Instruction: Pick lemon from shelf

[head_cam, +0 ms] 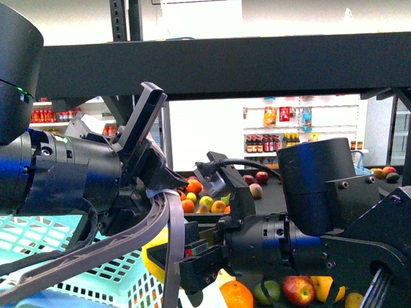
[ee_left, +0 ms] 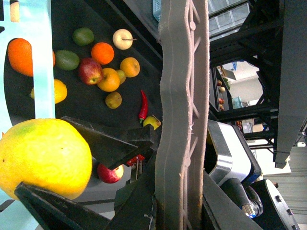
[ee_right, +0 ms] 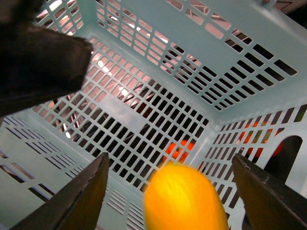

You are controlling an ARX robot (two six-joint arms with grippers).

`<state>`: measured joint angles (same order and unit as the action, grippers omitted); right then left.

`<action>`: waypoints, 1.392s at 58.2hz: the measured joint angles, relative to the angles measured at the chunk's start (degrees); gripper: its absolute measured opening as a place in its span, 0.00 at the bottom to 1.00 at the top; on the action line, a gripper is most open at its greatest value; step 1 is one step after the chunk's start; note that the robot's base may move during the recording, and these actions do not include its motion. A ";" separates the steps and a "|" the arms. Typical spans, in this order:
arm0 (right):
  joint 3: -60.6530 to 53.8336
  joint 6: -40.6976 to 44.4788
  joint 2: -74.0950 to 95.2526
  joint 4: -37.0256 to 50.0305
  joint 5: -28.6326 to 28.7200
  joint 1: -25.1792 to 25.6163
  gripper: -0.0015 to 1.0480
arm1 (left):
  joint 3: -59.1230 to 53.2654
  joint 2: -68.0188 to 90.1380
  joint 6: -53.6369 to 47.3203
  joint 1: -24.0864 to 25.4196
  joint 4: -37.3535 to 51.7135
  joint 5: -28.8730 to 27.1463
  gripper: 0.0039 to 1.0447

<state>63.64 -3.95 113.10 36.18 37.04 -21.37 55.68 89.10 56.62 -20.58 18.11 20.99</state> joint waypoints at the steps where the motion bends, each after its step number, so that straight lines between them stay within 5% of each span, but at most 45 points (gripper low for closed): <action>1: 0.00 -0.07 0.00 0.15 -0.11 0.09 0.83 | 0.00 0.00 0.02 0.00 0.00 0.02 0.11; 7: 0.04 -1.53 0.00 0.92 -0.09 0.90 0.94 | 0.00 0.00 0.11 0.00 0.00 0.22 0.10; 28: 1.09 -6.21 -3.91 2.14 1.53 5.86 0.93 | 0.48 0.04 1.18 -0.07 0.00 0.17 0.10; 57: 8.24 -12.70 -3.02 1.92 1.20 26.23 0.93 | 0.66 0.15 0.63 -0.11 -0.02 0.24 0.10; 65: 9.73 -6.34 3.93 -3.69 -2.62 28.46 0.93 | 0.66 0.15 0.61 -0.11 -0.02 0.15 0.10; 81: 18.64 -0.74 19.26 -14.08 -17.59 23.98 0.93 | 0.66 0.15 0.66 -0.13 -0.02 0.22 0.10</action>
<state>82.28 -4.69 132.35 22.11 19.44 2.61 56.34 89.25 57.28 -20.71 18.09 21.21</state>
